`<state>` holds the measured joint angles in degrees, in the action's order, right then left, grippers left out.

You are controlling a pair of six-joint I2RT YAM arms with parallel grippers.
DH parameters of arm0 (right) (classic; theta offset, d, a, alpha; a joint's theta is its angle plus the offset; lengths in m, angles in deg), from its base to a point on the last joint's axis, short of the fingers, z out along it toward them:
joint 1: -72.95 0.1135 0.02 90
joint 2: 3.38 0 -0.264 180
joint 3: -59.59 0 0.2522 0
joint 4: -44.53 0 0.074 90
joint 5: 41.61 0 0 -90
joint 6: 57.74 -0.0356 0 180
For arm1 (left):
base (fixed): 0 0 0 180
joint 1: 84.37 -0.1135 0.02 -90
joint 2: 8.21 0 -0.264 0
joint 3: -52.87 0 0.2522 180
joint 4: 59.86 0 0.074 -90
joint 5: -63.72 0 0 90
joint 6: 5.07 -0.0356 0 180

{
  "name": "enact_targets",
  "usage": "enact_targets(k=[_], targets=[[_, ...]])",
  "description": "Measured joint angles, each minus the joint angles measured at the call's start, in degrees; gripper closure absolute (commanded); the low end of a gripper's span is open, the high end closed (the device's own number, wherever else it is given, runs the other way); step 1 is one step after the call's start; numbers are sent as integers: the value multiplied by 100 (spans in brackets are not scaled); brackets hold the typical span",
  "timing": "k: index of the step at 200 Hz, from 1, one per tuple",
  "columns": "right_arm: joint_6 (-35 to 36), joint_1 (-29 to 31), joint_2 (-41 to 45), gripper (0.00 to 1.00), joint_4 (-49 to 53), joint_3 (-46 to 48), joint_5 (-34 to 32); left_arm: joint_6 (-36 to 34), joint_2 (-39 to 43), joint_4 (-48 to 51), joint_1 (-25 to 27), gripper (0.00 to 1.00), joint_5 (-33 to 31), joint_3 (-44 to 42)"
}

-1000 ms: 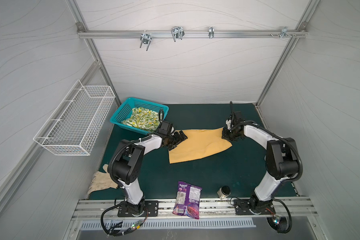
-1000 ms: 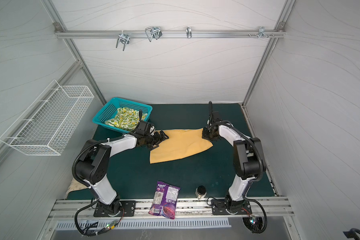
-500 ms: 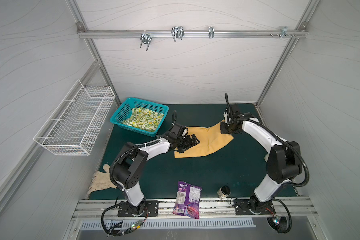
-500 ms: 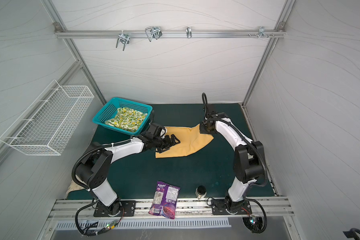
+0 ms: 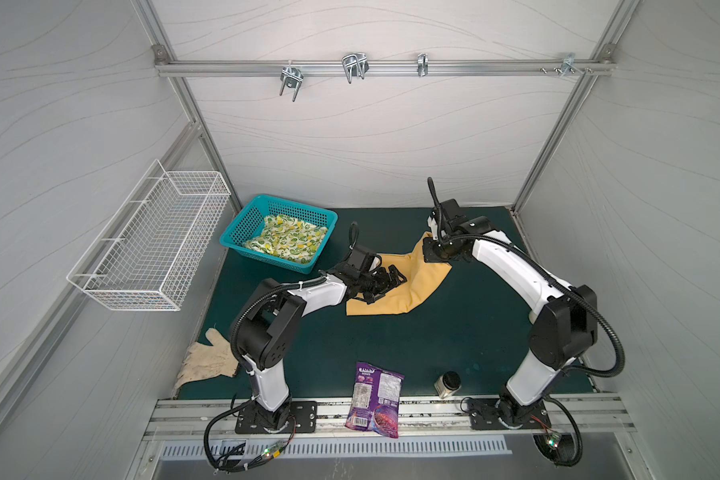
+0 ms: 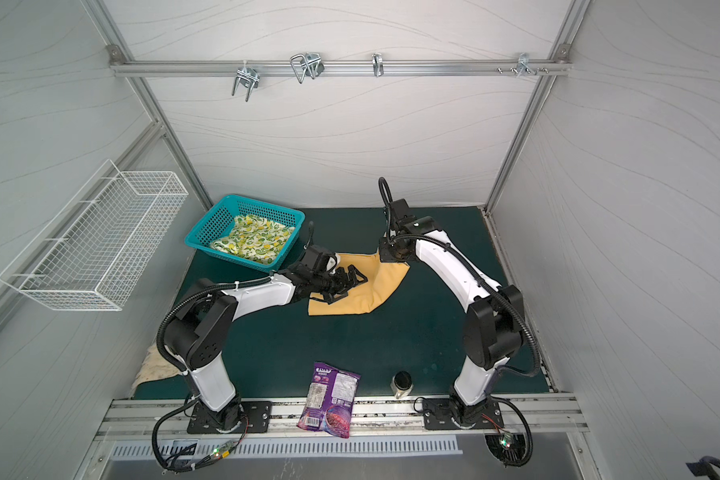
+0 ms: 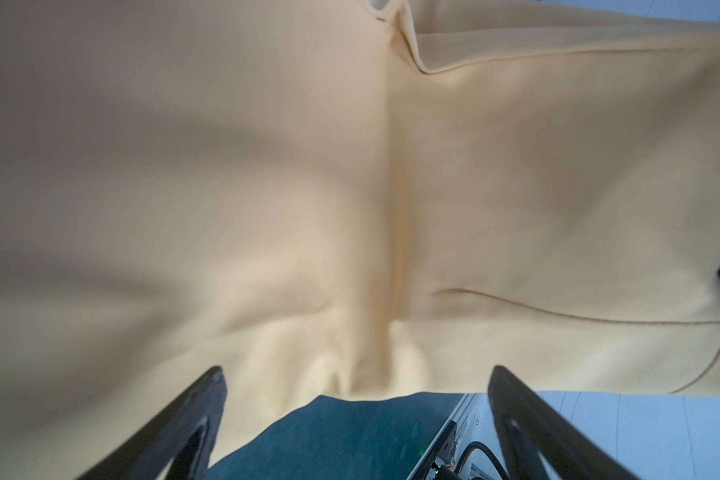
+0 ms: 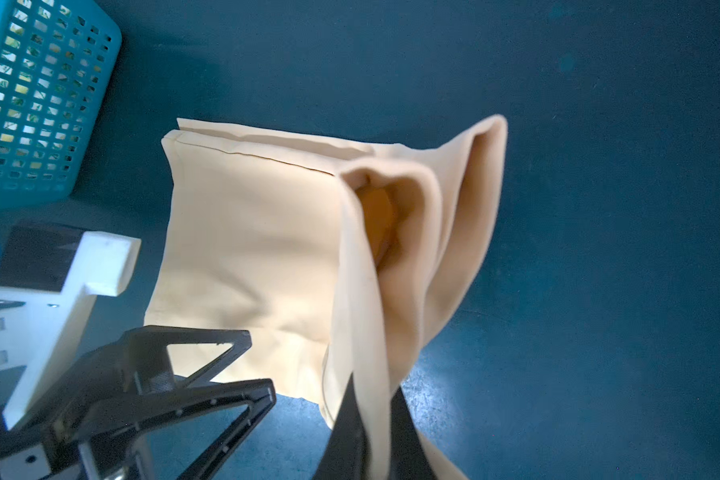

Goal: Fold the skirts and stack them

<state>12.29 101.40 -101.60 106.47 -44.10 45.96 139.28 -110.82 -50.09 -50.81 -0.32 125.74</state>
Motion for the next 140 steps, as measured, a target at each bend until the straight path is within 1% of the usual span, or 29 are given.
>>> enact_targets(k=[50, 83, 140], targets=[[-487, 48, -146, 92, -109, 125, 789, 232, -184, -396, 111, 1, 28, -15], [-782, 55, -297, 92, -275, 315, 1202, 348, -236, -595, 111, 1, 55, -205], [-905, -52, -407, 93, -376, 334, 1368, 640, -151, -1095, 118, 1, 177, -680]])
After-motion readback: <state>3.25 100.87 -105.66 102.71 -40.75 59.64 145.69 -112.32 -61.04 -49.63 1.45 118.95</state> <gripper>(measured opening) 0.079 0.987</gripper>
